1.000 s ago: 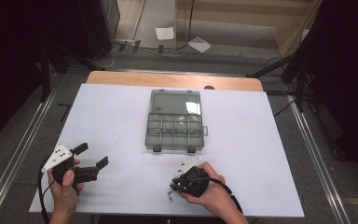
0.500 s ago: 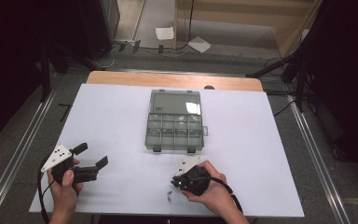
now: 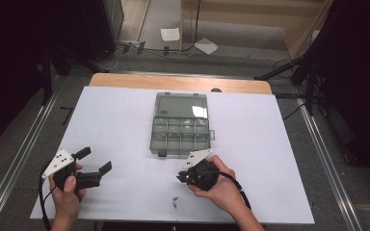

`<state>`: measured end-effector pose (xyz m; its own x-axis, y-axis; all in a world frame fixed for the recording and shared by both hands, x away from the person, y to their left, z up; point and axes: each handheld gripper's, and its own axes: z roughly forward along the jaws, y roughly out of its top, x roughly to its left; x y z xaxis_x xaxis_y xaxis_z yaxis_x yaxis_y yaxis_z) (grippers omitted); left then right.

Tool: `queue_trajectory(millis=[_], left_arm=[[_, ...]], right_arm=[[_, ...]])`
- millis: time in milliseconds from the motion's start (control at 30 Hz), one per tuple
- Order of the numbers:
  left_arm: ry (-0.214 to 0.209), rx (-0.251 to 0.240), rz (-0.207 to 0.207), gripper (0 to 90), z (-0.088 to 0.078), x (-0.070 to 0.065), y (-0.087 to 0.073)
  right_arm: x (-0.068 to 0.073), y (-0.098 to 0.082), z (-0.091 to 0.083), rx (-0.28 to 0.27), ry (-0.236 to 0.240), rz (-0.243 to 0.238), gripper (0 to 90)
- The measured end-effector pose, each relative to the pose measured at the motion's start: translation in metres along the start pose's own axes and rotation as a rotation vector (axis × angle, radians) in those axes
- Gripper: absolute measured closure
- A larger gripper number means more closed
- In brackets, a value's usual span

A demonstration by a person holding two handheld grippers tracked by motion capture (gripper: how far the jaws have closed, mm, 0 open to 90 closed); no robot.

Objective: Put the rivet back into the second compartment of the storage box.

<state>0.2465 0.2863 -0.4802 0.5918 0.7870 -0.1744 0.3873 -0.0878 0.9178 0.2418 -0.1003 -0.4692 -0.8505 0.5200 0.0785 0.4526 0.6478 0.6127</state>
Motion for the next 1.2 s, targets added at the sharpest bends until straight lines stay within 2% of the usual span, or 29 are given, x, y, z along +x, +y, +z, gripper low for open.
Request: queue_trajectory(millis=[233, 400, 600, 700, 867, 1200], left_arm=[[-0.011, -0.008, 0.011, 0.0, 0.0, 0.0, 0.0], [0.004, -0.013, 0.026, 0.0, 0.001, -0.002, 0.0], [0.012, -0.02, 0.007, 0.0, 0.003, -0.002, 0.0], [-0.003, -0.034, -0.006, 0.0, 0.003, -0.002, 0.0], [-0.002, -0.044, -0.004, 0.0, 0.003, -0.001, 0.0], [-0.009, -0.032, 0.011, 0.0, 0.003, -0.002, 0.0]], right_arm=[[-0.009, 0.012, -0.005, -0.016, -0.004, 0.009, 84.3], [-0.014, 0.018, -0.006, -0.016, -0.01, 0.013, 84.3], [-0.021, 0.026, -0.009, -0.022, -0.012, 0.024, 84.3], [-0.024, 0.029, -0.01, -0.023, -0.011, 0.026, 84.3], [-0.028, 0.034, -0.011, -0.03, -0.014, 0.034, 84.3], [-0.039, 0.043, -0.009, -0.028, -0.013, 0.043, 84.3]])
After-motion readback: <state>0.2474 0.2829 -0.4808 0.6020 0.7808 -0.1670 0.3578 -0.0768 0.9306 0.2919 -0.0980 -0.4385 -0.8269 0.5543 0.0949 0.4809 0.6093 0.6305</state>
